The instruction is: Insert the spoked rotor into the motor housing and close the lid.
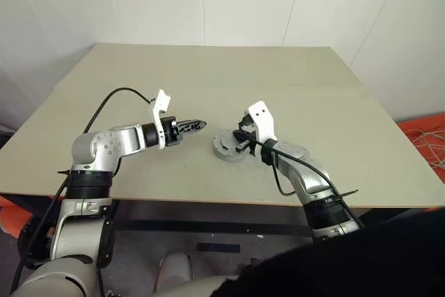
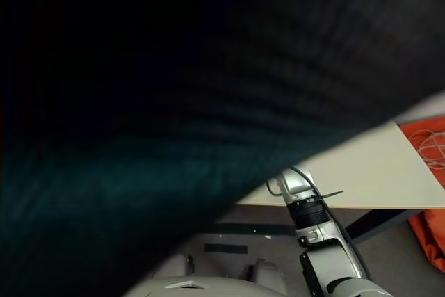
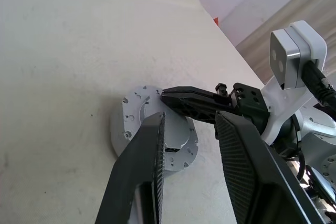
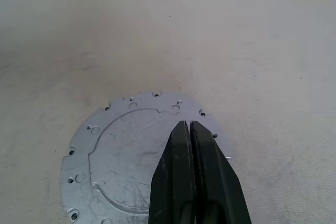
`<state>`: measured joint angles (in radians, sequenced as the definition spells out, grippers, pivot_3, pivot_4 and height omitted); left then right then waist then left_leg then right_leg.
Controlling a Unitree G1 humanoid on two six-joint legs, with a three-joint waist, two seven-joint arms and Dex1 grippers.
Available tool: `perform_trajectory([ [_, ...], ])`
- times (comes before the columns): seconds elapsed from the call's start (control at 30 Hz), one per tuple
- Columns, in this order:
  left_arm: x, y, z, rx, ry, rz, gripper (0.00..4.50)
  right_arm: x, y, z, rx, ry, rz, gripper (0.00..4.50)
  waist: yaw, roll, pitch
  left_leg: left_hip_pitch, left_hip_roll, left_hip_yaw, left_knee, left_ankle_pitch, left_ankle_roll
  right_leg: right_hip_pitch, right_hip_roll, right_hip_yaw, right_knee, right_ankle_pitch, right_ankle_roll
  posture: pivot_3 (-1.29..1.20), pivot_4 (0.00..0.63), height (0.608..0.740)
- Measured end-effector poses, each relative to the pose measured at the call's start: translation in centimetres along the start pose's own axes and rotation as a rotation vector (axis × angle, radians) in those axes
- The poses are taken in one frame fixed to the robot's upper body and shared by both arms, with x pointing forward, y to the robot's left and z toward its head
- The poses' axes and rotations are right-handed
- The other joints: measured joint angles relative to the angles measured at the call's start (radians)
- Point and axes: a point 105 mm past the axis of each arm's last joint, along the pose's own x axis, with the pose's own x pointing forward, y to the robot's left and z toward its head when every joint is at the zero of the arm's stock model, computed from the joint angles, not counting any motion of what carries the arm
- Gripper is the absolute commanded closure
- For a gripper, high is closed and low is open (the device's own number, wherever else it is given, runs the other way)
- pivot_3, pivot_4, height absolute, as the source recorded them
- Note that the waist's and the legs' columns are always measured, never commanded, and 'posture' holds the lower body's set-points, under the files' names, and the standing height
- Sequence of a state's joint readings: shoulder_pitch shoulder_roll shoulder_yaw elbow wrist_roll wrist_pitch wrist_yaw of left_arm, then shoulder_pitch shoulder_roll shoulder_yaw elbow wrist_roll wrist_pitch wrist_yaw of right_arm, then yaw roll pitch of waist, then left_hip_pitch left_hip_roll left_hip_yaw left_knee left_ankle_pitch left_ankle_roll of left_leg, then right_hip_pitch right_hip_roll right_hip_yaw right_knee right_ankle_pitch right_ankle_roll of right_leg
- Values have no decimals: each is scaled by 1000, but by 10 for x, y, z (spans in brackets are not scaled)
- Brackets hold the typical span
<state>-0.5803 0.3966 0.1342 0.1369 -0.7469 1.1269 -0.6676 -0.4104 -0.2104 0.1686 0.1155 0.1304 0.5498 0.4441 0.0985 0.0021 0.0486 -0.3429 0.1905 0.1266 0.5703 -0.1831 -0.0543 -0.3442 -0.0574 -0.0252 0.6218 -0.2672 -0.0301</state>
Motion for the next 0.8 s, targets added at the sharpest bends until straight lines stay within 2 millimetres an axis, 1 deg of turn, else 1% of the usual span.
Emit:
perform_trajectory([
  [0.07,0,1,-1,-9,6,2,2850,-2,-1,2,8,-15,1,4473,0,0,0,-3,0,0,-1,0,0,-4,0,0,0,1,-2,0,0,740],
  [0.1,0,1,-2,-10,7,2,2850,-4,0,3,9,-24,2,4473,0,0,0,-6,0,0,-1,0,0,-6,0,0,0,3,-6,0,0,740],
  [0.13,0,1,-2,-10,7,2,2850,-6,-1,4,16,-34,5,4473,0,0,0,-8,0,0,-1,1,-2,-8,0,0,-1,4,-7,0,0,740],
  [0.27,0,1,-2,-10,7,3,2850,-17,-5,5,7,-27,9,4473,1,1,1,-14,-1,0,-1,1,-1,-11,0,0,-4,4,-7,0,0,740],
  [0.33,0,2,-2,-11,8,4,2850,-24,-8,2,7,-4,11,4473,0,2,2,-20,-1,0,-1,1,-1,-16,0,-1,-6,4,-7,0,0,740],
  [0.4,0,2,-2,-12,8,5,2850,-30,-3,6,14,-12,50,4473,0,4,3,-25,-1,0,-1,1,-1,-21,1,-1,-5,7,-3,0,0,740],
  [0.5,-1,2,-3,-13,9,2,2850,-38,6,24,19,-75,120,4473,-2,5,4,-26,-1,0,-2,1,-1,-22,1,-2,-5,7,-3,0,0,740],
  [0.57,-1,2,-3,-14,9,2,2850,-43,7,33,25,-110,135,4473,-1,5,4,-25,-1,0,-3,1,-1,-22,1,-2,-5,7,-3,0,0,740],
  [0.63,-1,3,-3,-16,10,4,2850,-43,7,34,23,-109,132,4473,0,5,4,-25,-1,0,-3,1,-1,-22,1,-2,-5,7,-3,0,0,740],
  [0.73,0,3,-3,-16,10,4,2850,-44,9,29,22,-92,142,4473,0,5,4,-25,-1,0,-2,1,-1,-21,1,-2,-6,7,-3,0,0,740],
  [0.77,0,3,-3,-16,10,4,2850,-44,11,27,26,-86,157,4076,0,5,4,-25,-1,0,-2,1,-1,-21,1,-2,-6,7,-3,0,0,740],
  [0.8,0,3,-3,-16,10,4,2850,-44,13,25,29,-82,168,3847,0,6,4,-25,-1,0,-2,1,-1,-21,1,-2,-6,7,-3,0,0,740],
])
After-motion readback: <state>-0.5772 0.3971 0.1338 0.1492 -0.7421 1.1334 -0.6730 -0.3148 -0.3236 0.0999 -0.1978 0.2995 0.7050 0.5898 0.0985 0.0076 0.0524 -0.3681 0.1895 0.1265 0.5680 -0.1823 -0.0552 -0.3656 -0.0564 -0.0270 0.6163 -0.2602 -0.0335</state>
